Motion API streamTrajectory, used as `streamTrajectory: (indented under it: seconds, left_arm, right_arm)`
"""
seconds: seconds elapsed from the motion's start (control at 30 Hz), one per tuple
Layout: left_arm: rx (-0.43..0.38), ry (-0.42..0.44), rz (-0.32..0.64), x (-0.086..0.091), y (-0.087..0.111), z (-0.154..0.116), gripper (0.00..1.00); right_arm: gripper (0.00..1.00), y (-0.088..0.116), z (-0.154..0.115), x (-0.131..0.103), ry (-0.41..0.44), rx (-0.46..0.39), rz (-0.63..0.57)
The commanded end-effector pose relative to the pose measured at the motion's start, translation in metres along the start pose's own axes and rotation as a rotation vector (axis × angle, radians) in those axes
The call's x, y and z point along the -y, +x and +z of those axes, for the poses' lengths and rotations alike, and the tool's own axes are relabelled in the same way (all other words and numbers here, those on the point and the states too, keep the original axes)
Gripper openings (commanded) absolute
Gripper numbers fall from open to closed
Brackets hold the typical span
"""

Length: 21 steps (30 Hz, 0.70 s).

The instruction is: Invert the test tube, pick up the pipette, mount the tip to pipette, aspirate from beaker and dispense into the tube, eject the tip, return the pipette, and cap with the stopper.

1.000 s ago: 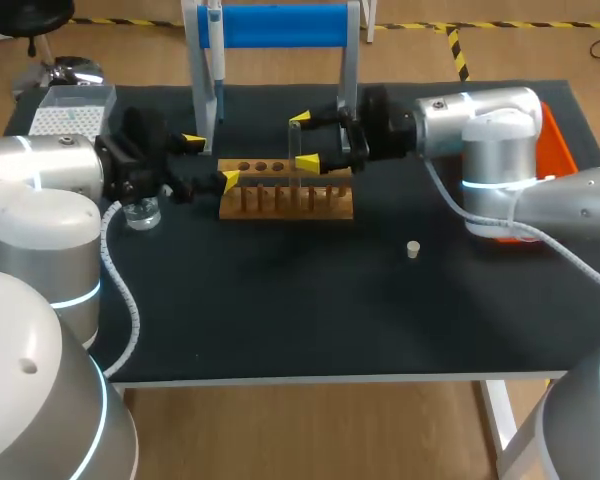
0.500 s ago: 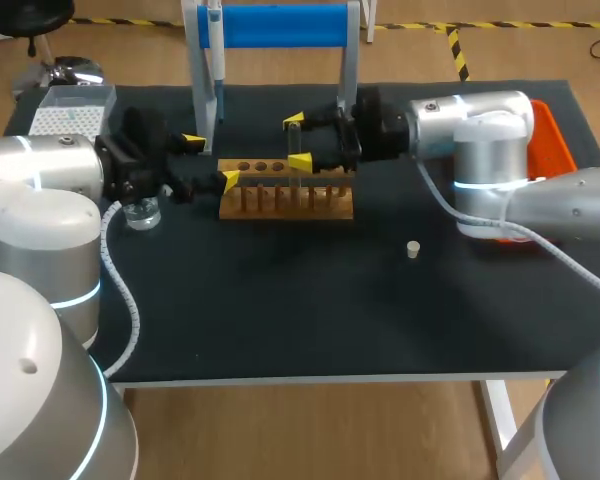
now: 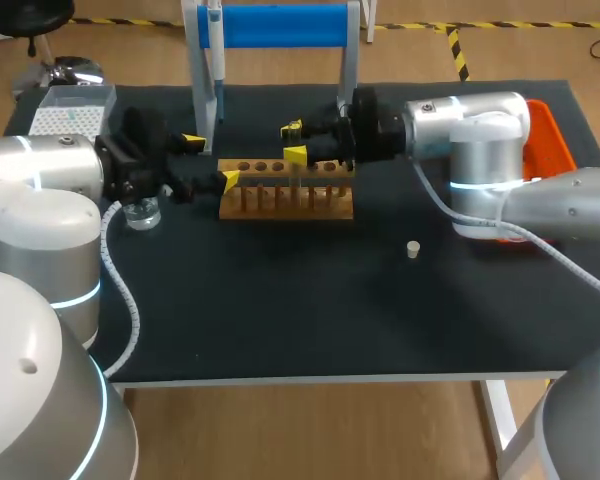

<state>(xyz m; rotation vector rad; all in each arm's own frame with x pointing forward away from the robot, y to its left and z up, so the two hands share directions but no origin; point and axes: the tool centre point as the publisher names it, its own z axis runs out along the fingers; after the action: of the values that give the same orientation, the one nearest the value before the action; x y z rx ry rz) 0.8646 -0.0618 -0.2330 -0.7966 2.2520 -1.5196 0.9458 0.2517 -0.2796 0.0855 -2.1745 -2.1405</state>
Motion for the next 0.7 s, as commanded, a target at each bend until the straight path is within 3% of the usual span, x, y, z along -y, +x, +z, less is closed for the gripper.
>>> streamTrajectory:
  seconds: [0.03,0.3,0.47,0.63,0.7]
  left_arm:
    - [0.001,-0.001,0.0,-0.0001,0.0004,0.0009,1.0]
    - [0.001,-0.001,0.0,-0.0001,0.0004,0.0009,1.0]
    - [0.001,-0.001,0.0,-0.0001,0.0004,0.0009,1.0]
    - [0.001,-0.001,0.0,-0.0001,0.0004,0.0009,1.0]
    - [0.001,-0.001,0.0,-0.0001,0.0004,0.0009,1.0]
  right_arm:
    - [0.48,0.0005,0.0001,0.001,-0.001,0.007,0.001]
    - [0.42,0.0002,-0.0029,0.0002,-0.007,0.013,0.007]
    - [0.27,0.0008,-0.0035,0.0002,-0.005,0.015,0.008]
    - [0.22,0.0007,-0.0038,0.0,-0.003,0.015,0.005]
    - [0.14,0.0007,-0.0039,-0.0002,-0.002,0.016,0.004]
